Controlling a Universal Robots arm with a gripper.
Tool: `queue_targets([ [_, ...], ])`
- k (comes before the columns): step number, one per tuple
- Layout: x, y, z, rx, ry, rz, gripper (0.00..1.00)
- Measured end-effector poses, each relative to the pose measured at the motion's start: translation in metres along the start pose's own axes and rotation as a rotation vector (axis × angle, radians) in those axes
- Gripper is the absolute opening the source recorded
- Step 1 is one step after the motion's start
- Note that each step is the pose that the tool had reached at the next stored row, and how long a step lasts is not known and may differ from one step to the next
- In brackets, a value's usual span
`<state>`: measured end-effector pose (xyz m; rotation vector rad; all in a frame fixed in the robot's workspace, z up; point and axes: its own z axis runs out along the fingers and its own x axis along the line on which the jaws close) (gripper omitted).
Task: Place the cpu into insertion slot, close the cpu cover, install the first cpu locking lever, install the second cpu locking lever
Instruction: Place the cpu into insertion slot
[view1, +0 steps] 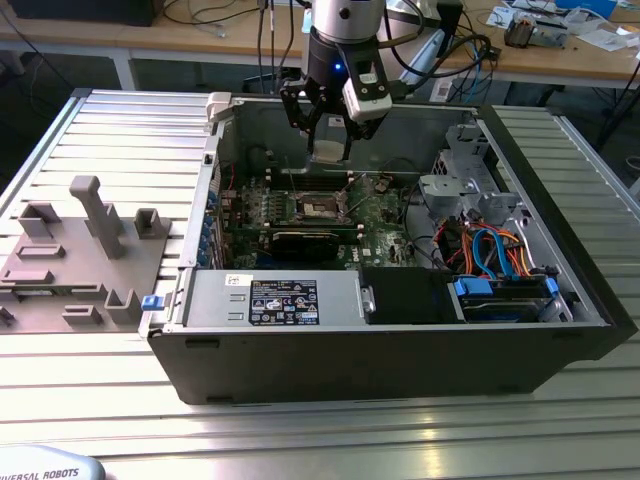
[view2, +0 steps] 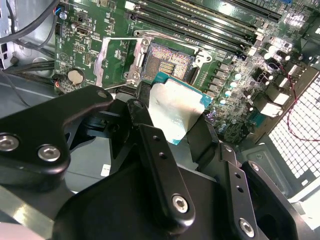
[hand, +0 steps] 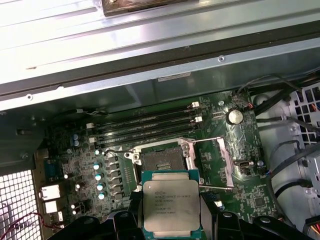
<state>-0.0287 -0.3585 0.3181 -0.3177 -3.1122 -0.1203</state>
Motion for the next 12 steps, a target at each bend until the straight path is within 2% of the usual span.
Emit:
queue_targets([
  [12, 0.0, 0.0, 0.0001, -0.0001, -0.0008, 0.011, 0.54],
])
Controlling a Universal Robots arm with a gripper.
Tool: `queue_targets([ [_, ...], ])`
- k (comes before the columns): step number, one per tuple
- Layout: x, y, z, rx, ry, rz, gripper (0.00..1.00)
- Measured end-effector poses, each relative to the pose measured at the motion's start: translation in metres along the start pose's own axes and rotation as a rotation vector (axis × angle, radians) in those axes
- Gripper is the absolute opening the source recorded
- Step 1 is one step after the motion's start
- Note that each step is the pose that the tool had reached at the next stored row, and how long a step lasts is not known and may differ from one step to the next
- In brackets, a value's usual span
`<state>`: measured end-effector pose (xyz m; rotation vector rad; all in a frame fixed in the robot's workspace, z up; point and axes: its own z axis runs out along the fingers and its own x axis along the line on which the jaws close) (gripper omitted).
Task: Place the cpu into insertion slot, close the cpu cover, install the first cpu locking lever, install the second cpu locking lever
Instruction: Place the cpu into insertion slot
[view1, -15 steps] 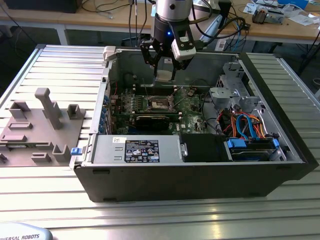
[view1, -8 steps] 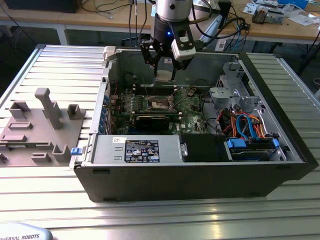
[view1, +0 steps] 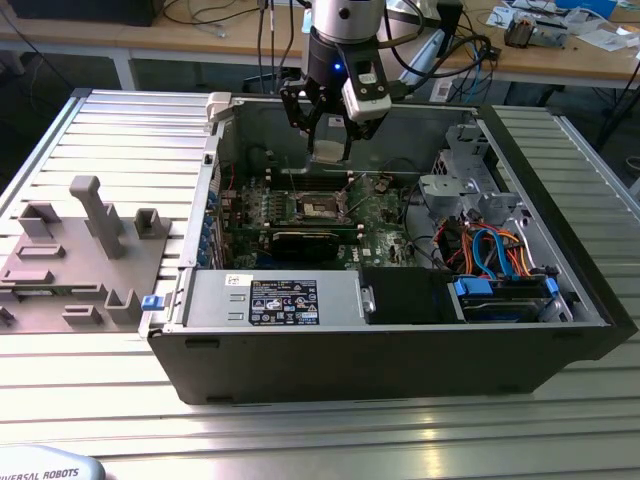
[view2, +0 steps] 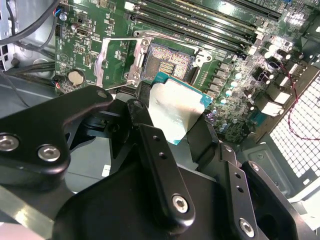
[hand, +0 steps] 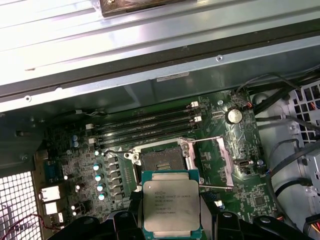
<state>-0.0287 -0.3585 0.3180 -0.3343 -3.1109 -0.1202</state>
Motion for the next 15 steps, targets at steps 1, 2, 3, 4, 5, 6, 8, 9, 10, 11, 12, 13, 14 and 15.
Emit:
queue_targets([
  [1, 0.0, 0.0, 0.0, 0.0, 0.0, 0.001, 0.54],
  [2, 0.0, 0.0, 0.0, 0.0, -0.0001, 0.001, 0.54],
  [3, 0.0, 0.0, 0.0, 0.0, -0.0002, 0.002, 0.54],
  [4, 0.0, 0.0, 0.0, 0.0, -0.0002, 0.003, 0.54],
  [5, 0.0, 0.0, 0.0, 0.0, -0.0003, 0.003, 0.54],
  [6, 0.0, 0.0, 0.0, 0.0, -0.0003, 0.004, 0.54],
  [8, 0.0, 0.0, 0.0, 0.0, -0.0004, 0.006, 0.54],
  [9, 0.0, 0.0, 0.0, 0.0001, -0.0005, 0.006, 0.54],
  [10, 0.0, 0.0, 0.0, 0.0, -0.0005, 0.007, 0.54],
  [11, 0.0, 0.0, 0.0, 0.0, -0.0006, 0.007, 0.54],
  [12, 0.0, 0.0, 0.0, 0.0, -0.0007, 0.008, 0.54],
  [13, 0.0, 0.0, 0.0, 0.0, -0.0007, 0.009, 0.54],
  [14, 0.0, 0.0, 0.0, 0.0, -0.0007, 0.01, 0.54],
  [15, 0.0, 0.0, 0.0, 0.0, -0.0008, 0.01, 0.54],
])
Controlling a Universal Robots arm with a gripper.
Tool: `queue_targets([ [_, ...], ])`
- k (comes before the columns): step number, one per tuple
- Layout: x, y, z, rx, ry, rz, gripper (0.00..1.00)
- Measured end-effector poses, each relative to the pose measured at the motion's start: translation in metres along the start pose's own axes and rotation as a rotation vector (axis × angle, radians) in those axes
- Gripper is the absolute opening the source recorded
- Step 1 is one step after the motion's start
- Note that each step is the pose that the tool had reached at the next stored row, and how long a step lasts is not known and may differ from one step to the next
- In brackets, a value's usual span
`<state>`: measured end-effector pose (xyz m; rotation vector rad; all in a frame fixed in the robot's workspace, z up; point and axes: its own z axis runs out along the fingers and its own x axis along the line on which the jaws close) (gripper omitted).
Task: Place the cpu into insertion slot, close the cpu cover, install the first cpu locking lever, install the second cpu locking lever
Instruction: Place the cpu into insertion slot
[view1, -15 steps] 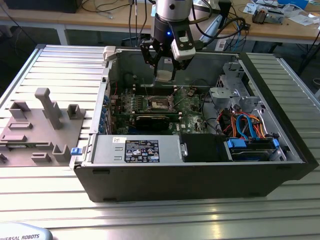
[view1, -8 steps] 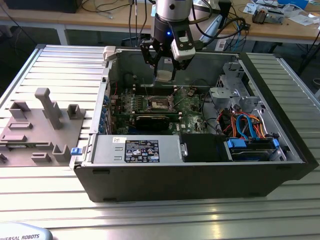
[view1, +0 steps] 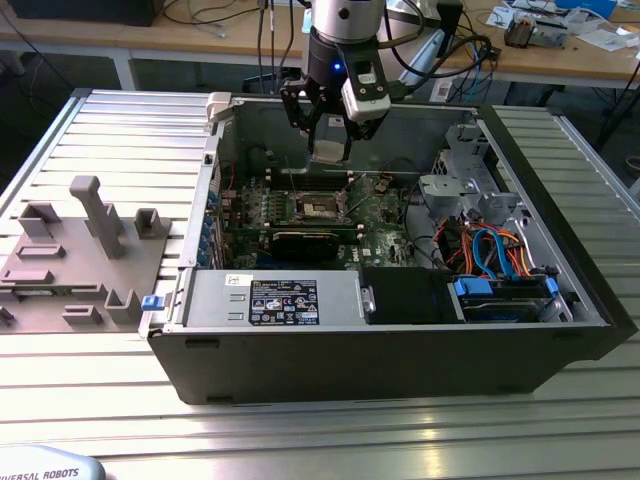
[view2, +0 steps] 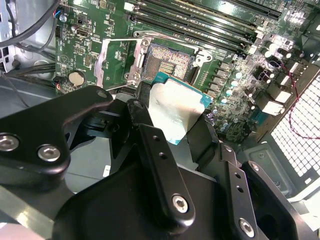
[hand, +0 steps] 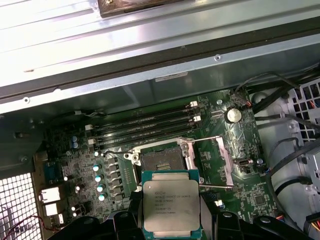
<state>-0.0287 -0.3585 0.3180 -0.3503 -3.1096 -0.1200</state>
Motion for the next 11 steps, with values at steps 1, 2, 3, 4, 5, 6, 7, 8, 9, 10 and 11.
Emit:
queue_targets([
  [1, 0.0, 0.0, 0.0, 0.0, 0.0, 0.001, 0.54],
  [2, 0.0, 0.0, 0.0, -0.0001, -0.0001, 0.001, 0.54],
  [3, 0.0, 0.0, 0.0, 0.0, -0.0002, 0.002, 0.54],
  [4, 0.0, 0.0, 0.0, 0.0, -0.0002, 0.003, 0.54],
  [5, 0.0, 0.0, 0.0, 0.0, -0.0003, 0.004, 0.54],
  [6, 0.0, 0.0, 0.0, 0.0, -0.0004, 0.005, 0.54],
  [7, 0.0, 0.0, 0.0, 0.0, -0.0004, 0.005, 0.54],
  [8, 0.0, 0.0, 0.0, 0.0, -0.0005, 0.006, 0.54],
  [9, 0.0, 0.0, 0.0, 0.0, -0.0005, 0.007, 0.54],
  [10, 0.0, 0.0, 0.0, 0.0, -0.0006, 0.007, 0.54],
  [11, 0.0, 0.0, 0.0, 0.0, -0.0006, 0.008, 0.54],
])
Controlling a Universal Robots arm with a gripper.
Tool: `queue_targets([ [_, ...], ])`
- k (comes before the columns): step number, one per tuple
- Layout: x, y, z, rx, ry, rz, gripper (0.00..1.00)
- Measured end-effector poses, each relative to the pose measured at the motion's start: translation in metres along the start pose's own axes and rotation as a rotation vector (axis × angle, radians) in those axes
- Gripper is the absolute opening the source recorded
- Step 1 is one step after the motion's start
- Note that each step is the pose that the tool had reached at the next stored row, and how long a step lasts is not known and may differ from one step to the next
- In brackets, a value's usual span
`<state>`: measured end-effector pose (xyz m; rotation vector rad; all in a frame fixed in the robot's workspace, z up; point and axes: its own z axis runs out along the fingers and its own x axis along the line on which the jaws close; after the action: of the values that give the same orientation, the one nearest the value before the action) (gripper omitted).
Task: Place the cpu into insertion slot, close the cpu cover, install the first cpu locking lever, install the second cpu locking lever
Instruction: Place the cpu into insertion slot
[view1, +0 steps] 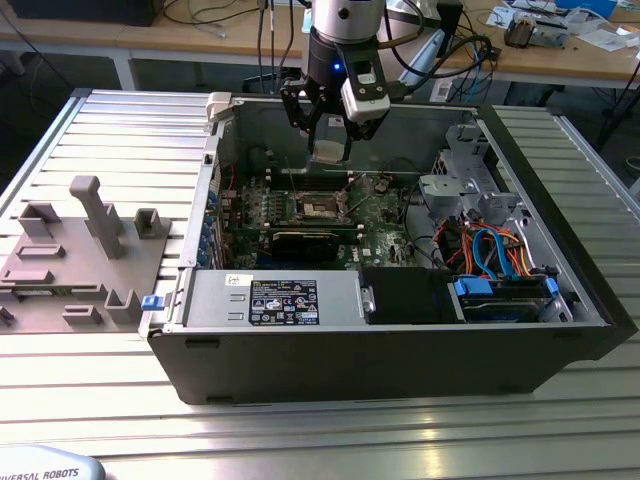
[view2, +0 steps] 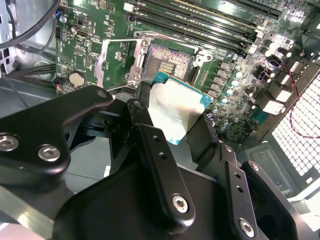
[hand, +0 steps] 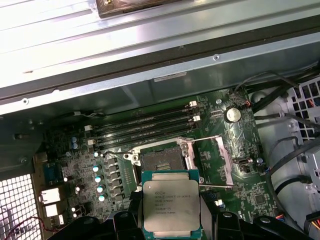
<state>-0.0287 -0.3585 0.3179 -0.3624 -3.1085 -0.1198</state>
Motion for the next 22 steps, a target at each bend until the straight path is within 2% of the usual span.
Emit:
queue_targets([
  [22, 0.0, 0.0, 0.0001, 0.0003, -0.0013, 0.016, 0.54],
])
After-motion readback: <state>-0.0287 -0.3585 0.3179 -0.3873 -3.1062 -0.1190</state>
